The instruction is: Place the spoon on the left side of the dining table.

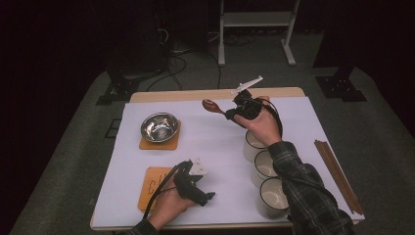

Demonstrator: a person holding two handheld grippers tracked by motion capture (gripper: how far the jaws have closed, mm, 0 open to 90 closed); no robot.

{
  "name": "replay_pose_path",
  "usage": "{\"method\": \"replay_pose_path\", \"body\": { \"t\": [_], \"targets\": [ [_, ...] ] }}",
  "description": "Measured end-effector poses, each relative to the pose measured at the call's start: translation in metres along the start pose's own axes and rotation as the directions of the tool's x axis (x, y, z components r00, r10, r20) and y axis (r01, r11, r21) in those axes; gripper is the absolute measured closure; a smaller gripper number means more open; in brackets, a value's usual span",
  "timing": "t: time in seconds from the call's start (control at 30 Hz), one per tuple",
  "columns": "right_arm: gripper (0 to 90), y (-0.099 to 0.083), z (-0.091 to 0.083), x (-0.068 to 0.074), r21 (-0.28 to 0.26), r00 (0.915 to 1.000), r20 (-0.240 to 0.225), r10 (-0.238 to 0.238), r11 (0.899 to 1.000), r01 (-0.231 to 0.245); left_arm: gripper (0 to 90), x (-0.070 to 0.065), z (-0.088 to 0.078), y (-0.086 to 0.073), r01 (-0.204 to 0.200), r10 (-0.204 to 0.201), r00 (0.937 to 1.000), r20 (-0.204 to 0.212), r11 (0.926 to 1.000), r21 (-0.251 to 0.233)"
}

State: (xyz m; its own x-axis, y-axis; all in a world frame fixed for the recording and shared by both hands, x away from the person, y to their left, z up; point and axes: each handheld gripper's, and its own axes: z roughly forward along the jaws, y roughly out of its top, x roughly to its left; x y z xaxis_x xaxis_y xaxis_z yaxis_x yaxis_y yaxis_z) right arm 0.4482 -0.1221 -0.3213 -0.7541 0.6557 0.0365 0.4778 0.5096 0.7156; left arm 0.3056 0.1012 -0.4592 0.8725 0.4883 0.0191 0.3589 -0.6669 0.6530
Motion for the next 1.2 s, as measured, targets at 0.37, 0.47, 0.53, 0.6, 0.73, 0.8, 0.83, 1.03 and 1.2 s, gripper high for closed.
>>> {"method": "replay_pose_path", "body": {
  "t": [0.37, 0.47, 0.53, 0.6, 0.73, 0.8, 0.83, 1.03, 1.2],
  "targets": [
    [81.2, 0.008, 0.015, 0.005, 0.007, 0.9996, -0.028, -0.011, 1.000, 0.011, 0.0, 0.000, 0.000, 0.000, 0.001, -0.001, 1.0000, -0.001, 1.0000, -0.001],
    [81.2, 0.012, 0.020, 0.007, 0.008, 0.9993, -0.034, -0.018, 1.000, 0.018, 0.0, 0.000, 0.000, 0.000, 0.000, 0.000, 1.0000, -0.001, 1.0000, -0.001],
    [81.2, 0.014, 0.022, 0.009, 0.014, 0.9991, -0.038, -0.019, 1.000, 0.020, 0.0, 0.000, 0.000, 0.000, 0.000, 0.000, 1.0000, -0.001, 1.0000, -0.001],
    [81.2, 0.016, 0.025, 0.011, 0.011, 0.9988, -0.042, -0.024, 1.000, 0.025, 0.0, 0.000, 0.000, 0.000, 0.000, 0.000, 1.0000, -0.001, 1.0000, -0.001],
    [81.2, 0.021, 0.031, 0.015, 0.016, 0.9984, -0.050, -0.026, 1.000, 0.027, 0.0, 0.000, 0.000, 0.000, 0.002, -0.002, 1.0000, 0.000, 1.0000, -0.001],
    [81.2, 0.023, 0.033, 0.016, 0.019, 0.9980, -0.054, -0.032, 0.999, 0.033, 0.0, 0.000, 0.000, 0.000, 0.002, -0.002, 1.0000, 0.001, 1.0000, -0.001],
    [81.2, 0.024, 0.035, 0.017, 0.019, 0.9978, -0.055, -0.038, 0.999, 0.039, 0.0, 0.000, 0.000, 0.000, 0.002, -0.002, 1.0000, 0.001, 1.0000, -0.001],
    [81.2, 0.029, 0.041, 0.021, 0.020, 0.9965, -0.072, -0.043, 0.999, 0.045, 0.0, 0.000, 0.000, 0.000, 0.000, 0.000, 1.0000, -0.001, 1.0000, 0.001],
    [81.2, 0.034, 0.046, 0.025, 0.023, 0.9953, -0.080, -0.054, 0.998, 0.056, 0.0, 0.000, 0.000, 0.000, -0.001, 0.001, 1.0000, -0.001, 1.0000, 0.001]
  ]
}}
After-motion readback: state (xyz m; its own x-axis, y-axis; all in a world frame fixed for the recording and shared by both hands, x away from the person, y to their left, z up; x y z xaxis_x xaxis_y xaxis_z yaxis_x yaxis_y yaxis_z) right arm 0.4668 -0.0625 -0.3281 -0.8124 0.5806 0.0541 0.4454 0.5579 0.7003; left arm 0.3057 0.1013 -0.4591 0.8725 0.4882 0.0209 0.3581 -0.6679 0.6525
